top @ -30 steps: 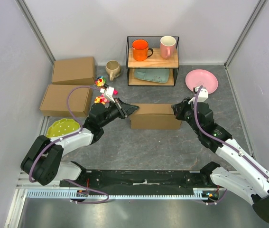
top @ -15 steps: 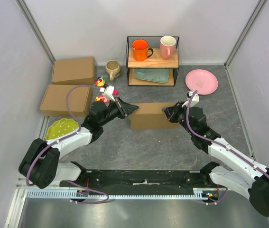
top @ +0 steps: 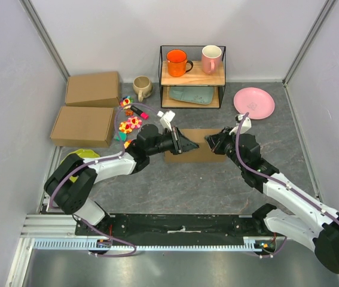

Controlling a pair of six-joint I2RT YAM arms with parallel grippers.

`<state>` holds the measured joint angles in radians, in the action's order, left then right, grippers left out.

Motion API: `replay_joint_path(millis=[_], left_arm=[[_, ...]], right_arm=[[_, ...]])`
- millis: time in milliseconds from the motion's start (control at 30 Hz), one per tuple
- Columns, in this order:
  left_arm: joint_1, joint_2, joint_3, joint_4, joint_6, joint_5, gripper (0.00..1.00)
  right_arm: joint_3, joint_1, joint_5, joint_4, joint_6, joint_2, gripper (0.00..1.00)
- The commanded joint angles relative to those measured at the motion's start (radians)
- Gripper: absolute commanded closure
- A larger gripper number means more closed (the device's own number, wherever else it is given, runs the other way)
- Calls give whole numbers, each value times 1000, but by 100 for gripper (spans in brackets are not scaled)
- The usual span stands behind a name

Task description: Fold the paper box

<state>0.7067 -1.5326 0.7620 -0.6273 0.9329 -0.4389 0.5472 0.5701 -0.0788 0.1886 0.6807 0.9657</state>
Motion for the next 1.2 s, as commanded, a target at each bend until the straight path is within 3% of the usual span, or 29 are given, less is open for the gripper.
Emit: replay_joint_path(millis=[0,133,333,467,800,1033,1100,1167], left_arm=[[16,-70,-44,-25,32,-14,83],[16,-78,-62,-19,23,22,84],[16,-73,-58,-3,14,35,84],[16,-77,-55,-2,14,31,85],[16,-72,-56,0,14,23,85],[16,-26,-43,-17,-5,-18,85],[19,30,-18,-23,-20,-43,84],[20,78,6,-6,-48,-61,82]], right_arm=[[66,5,-24,-308,-58,-24,85],[218,-7,-76,-359,-102,-87,84],[277,-67,-67,-360,-110,-131,93],[232,-110,-42,-318,-81,-165,100],[-65,-214,39,-250,5,-148,100],[0,-216,34,-264,-30,-228,100],[58,-214,30,-274,-44,-235,98],[97,-216,28,-290,-59,-239,84]])
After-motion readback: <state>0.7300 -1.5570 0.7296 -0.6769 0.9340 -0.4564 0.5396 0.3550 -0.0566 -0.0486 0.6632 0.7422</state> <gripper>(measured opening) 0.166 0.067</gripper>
